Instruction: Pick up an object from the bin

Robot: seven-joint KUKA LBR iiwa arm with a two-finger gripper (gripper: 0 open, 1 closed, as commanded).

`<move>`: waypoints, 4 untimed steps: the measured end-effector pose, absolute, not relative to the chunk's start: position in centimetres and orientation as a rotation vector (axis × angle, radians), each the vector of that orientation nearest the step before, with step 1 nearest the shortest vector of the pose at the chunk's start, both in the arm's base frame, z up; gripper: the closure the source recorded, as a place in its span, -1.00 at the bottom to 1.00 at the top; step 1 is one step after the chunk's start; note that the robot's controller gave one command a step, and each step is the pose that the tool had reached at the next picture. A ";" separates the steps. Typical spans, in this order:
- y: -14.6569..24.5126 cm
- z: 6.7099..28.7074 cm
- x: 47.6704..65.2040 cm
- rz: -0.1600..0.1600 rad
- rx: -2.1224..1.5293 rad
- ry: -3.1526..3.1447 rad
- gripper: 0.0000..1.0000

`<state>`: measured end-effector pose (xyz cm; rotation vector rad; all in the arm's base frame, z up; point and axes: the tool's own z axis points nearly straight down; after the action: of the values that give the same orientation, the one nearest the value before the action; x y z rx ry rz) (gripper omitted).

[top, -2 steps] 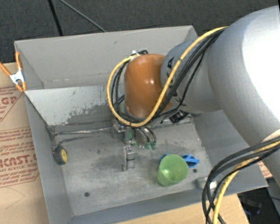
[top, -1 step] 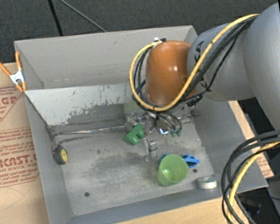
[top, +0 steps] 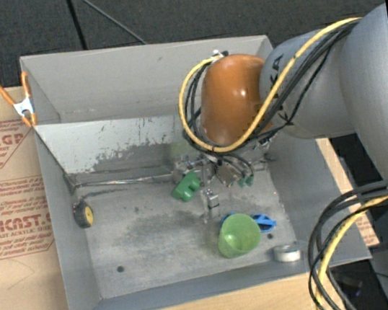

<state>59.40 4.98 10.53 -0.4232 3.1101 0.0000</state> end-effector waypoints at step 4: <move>4.9 14.1 59.5 -0.001 -0.501 3.092 1.00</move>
Offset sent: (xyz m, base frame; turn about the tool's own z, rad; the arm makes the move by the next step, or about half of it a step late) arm -0.0025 -0.0036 -0.0353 -0.0511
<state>59.46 4.95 14.10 -0.5015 3.0919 -0.0011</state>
